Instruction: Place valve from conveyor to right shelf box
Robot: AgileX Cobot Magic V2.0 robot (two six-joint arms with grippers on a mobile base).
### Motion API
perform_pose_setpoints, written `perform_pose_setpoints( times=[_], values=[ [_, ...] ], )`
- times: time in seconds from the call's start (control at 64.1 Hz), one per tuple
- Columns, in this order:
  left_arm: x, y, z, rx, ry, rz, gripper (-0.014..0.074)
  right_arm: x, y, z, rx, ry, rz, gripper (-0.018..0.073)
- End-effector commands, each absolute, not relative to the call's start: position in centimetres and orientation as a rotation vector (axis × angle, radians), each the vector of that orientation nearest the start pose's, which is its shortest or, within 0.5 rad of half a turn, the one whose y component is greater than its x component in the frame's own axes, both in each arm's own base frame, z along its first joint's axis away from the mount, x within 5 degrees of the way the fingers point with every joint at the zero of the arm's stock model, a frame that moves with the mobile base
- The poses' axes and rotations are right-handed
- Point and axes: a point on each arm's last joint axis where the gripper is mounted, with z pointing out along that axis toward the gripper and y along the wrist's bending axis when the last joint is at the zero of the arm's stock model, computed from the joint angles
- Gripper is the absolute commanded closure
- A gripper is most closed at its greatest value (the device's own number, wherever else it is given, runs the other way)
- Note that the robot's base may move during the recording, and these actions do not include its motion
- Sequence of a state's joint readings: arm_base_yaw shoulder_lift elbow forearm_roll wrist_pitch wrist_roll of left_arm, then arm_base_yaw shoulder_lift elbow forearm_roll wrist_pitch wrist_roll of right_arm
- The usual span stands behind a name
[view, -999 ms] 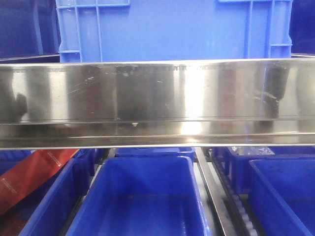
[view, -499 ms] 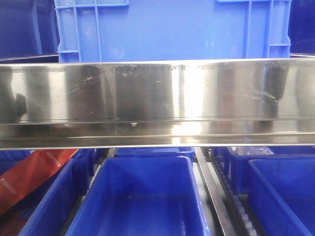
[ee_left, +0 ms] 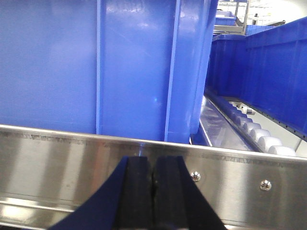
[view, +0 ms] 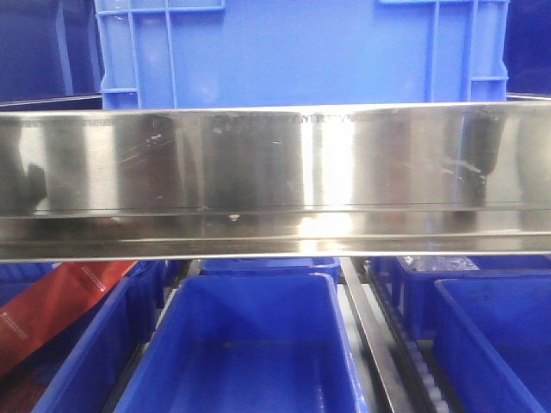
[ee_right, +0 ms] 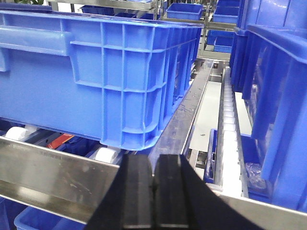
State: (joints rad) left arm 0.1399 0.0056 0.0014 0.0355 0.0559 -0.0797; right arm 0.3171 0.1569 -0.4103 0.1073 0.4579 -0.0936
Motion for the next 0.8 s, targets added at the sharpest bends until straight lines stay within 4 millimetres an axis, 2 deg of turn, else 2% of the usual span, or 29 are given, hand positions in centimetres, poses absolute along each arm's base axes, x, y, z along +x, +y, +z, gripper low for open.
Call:
perform_pose_setpoints(
  times=[0.0,0.14,0.234,0.468,0.687,0.78],
  values=[
    [5.6,0.8,21.0,-0.14,1.511,0.084,0.0708,4.3,1.9,30.1,-0.279,1.646,0.294,0.0722],
    [5.6,0.8,21.0,-0.14,1.511,0.084,0.0708,4.8,1.5,29.7,-0.209,1.612,0.222,0.0722],
    [5.6,0.8,21.0,-0.14,1.511,0.084,0.0708,5.4,1.1,28.7,-0.126,1.577,0.151,0.0722],
    [5.6,0.8,21.0,-0.14,1.511,0.084,0.0708,5.6,0.3,24.6,-0.011,1.588,0.04,0.0722],
    [5.6,0.8,21.0,-0.14,1.511,0.084,0.0708,5.6,0.1,20.2,0.009,1.612,0.023,0.0722],
    [5.6,0.8,21.0,-0.14,1.511,0.084,0.0708,5.6,0.1,20.1,0.008,1.617,0.023,0.0722]
  ],
)
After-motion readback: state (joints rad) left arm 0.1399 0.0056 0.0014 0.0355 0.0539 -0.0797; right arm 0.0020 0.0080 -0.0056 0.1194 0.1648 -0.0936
